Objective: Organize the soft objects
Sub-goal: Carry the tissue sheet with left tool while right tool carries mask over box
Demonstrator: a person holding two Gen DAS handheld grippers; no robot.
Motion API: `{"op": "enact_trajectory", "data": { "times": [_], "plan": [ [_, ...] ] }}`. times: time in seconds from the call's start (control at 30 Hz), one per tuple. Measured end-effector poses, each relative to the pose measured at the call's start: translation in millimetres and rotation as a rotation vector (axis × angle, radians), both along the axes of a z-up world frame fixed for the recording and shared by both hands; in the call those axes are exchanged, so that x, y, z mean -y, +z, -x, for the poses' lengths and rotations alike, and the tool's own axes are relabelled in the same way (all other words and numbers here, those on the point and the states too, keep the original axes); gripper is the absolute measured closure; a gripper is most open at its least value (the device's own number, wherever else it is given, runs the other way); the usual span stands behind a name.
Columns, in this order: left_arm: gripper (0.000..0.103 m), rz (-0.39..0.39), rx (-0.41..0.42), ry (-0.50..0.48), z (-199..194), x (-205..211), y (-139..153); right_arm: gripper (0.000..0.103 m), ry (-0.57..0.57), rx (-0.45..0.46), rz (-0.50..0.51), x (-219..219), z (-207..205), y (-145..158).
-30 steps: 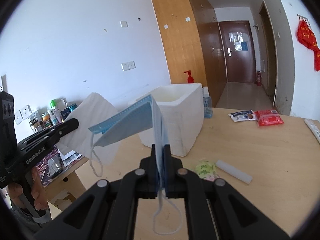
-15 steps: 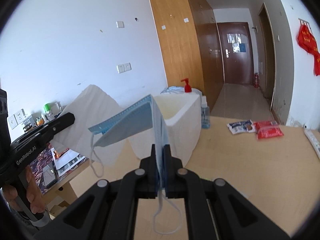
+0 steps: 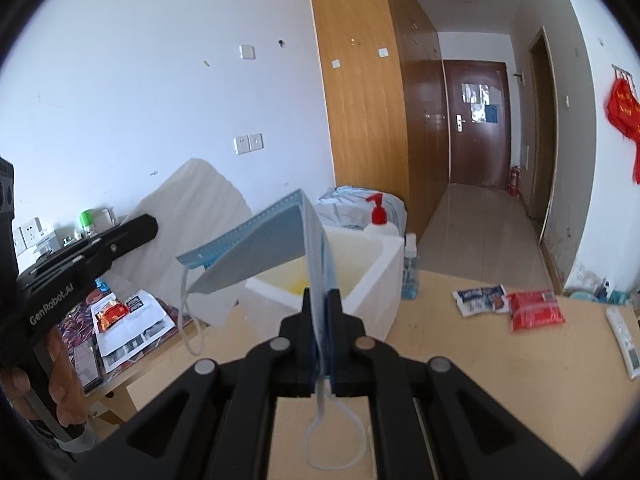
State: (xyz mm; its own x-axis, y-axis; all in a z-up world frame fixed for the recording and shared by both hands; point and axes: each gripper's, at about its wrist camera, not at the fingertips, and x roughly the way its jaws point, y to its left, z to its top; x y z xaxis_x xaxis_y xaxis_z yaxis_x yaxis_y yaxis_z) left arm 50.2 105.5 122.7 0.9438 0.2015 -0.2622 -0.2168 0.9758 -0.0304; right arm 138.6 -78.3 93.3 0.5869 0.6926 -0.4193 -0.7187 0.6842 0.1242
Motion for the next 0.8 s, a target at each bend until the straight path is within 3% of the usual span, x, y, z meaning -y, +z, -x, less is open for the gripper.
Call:
{"op": "enact_trajectory", "data": {
  "times": [0.43, 0.8],
  "plan": [
    [0.102, -0.003, 0.019, -0.004, -53, -9, 9, 0.096, -0.007, 0.034, 0.001, -23, -45, 14],
    [0.102, 0.017, -0.028, -0.040, -108, -15, -10, 0.096, -0.020, 0.019, 0.020, -30, -74, 5]
  ]
}}
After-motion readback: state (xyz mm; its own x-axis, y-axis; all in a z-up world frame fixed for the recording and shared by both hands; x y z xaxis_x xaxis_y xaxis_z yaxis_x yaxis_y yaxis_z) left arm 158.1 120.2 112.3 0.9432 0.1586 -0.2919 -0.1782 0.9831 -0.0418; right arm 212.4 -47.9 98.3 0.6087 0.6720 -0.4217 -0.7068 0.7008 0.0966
